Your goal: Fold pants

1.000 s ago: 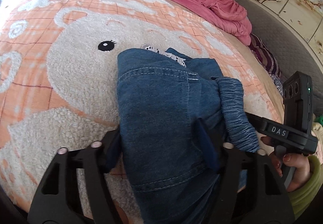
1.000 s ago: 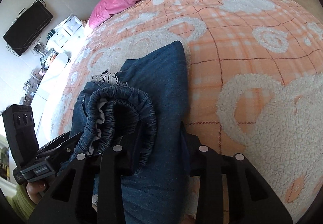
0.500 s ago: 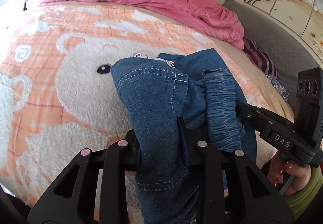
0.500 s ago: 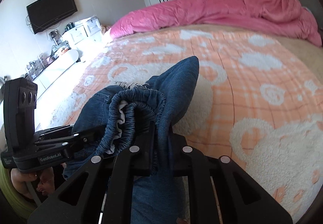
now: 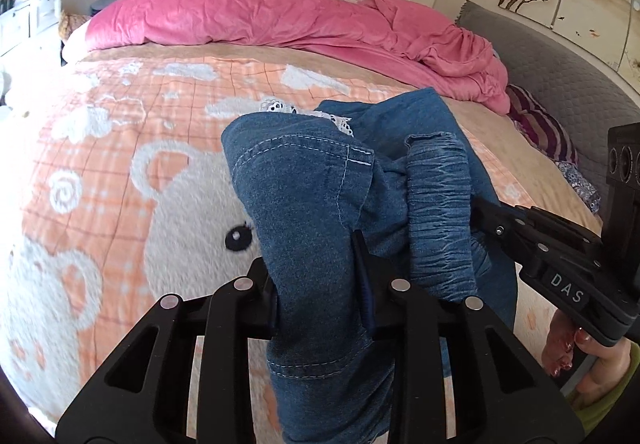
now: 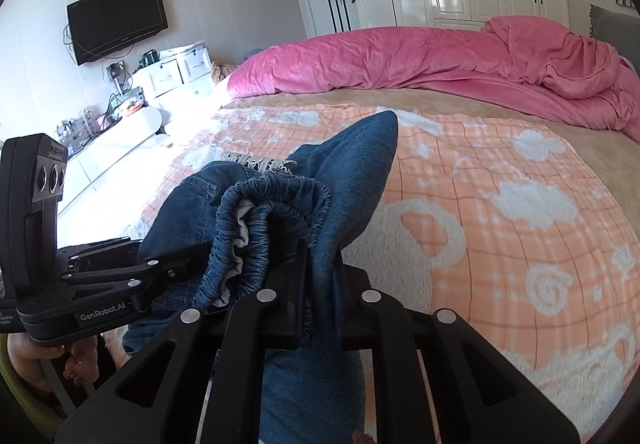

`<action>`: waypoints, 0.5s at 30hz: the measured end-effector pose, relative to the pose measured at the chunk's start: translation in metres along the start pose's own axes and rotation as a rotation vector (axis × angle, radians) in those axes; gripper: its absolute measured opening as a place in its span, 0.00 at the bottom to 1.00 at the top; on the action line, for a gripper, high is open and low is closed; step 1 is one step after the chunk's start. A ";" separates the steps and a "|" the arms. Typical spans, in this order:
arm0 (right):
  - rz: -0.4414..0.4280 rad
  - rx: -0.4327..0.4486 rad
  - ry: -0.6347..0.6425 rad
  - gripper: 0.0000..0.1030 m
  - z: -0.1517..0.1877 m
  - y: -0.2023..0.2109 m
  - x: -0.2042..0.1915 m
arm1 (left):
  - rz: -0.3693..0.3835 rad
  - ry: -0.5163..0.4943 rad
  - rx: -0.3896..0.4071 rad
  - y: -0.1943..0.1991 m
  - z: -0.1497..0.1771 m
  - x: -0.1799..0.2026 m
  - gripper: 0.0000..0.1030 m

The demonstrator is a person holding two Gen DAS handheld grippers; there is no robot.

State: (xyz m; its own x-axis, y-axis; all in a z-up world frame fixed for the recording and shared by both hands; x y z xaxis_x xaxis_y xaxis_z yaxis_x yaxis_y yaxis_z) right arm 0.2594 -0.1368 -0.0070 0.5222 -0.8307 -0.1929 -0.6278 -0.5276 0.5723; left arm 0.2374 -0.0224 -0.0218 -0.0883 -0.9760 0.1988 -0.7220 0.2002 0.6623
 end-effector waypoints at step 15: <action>0.028 -0.036 0.012 0.09 -0.029 -0.058 0.024 | -0.058 -0.010 -0.023 -0.052 -0.035 -0.020 0.21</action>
State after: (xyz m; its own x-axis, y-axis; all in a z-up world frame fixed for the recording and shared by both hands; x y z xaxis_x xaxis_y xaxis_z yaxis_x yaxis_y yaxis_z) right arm 0.3248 -0.1207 -0.0221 0.5122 -0.8425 -0.1668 -0.6210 -0.4975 0.6057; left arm 0.3009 -0.0098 -0.0346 -0.0535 -0.9868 0.1527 -0.7101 0.1451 0.6890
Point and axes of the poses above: each gripper's, at about its wrist camera, not at the fingertips, and y roughly against the way its jaws point, x to its right, z to its underside, the point moved 9 cm from there along -y, roughly the way its jaws point, and after that the axes turned 1 degree about -y, right-handed, at the moved point
